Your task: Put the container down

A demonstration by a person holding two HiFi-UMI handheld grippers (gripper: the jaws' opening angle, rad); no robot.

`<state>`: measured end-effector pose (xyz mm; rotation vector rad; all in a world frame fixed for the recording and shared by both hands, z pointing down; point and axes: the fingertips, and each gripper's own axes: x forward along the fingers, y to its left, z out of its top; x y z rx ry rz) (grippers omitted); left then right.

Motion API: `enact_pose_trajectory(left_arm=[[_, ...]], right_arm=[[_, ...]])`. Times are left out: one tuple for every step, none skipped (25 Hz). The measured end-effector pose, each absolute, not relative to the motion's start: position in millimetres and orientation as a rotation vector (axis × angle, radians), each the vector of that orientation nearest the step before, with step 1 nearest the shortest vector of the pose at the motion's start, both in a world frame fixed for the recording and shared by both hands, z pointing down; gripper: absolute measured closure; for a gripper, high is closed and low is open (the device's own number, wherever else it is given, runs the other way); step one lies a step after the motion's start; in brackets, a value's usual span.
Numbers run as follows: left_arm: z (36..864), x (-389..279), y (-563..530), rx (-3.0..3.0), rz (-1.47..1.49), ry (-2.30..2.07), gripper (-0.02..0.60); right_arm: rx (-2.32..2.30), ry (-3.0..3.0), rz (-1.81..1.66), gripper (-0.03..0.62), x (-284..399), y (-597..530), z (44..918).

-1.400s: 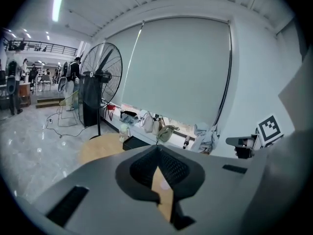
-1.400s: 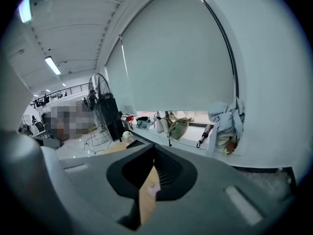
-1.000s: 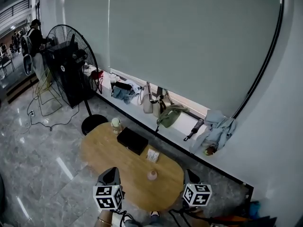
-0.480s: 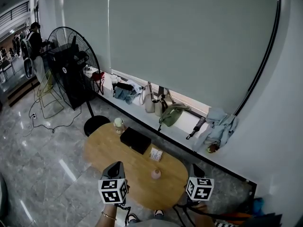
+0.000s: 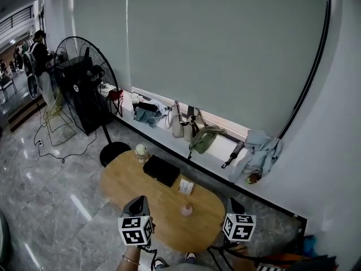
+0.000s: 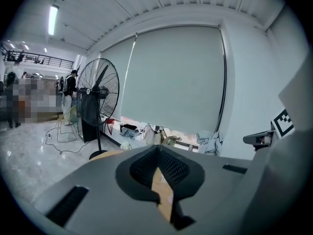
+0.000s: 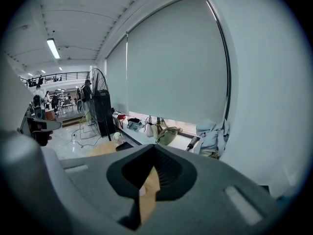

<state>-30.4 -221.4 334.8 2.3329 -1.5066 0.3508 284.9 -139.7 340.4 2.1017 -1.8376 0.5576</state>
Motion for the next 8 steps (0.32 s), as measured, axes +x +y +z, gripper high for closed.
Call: enact_pose_trajectory(left_arm=[[335.5, -29.8, -220.9, 2.334, 0.354, -1.504, 0.588], [336.5, -29.1, -220.4, 2.335, 0.357, -1.502, 0.588], [337.3, -28.2, -220.2, 2.336, 0.36, -1.5, 0.588], [337.9, -27.3, -220.0, 2.337, 0.362, -1.499, 0.588], [337.9, -26.4, -220.0, 2.338, 0.364, -1.498, 0.588], [337.7, -25.7, -220.0, 2.34, 0.366, -1.497, 0.588], [337.4, -25.0, -220.0, 2.342, 0.369, -1.496, 0.588], [337.0, -24.4, -219.9, 2.343, 0.371, -1.495, 0.588]], right_arm=[[2.105, -1.836, 0.559, 0.589, 285.4, -138.8, 340.8], [2.109, -1.833, 0.561, 0.589, 286.2, -138.0, 341.5], [2.115, -1.831, 0.566, 0.589, 287.5, -137.3, 342.3], [2.122, -1.831, 0.577, 0.589, 288.8, -136.7, 343.0], [2.13, -1.833, 0.595, 0.589, 290.0, -136.2, 343.6], [2.139, -1.836, 0.615, 0.589, 290.9, -135.7, 344.1], [2.148, -1.84, 0.637, 0.589, 291.5, -135.2, 344.6], [2.156, -1.843, 0.658, 0.589, 292.1, -134.7, 345.1]])
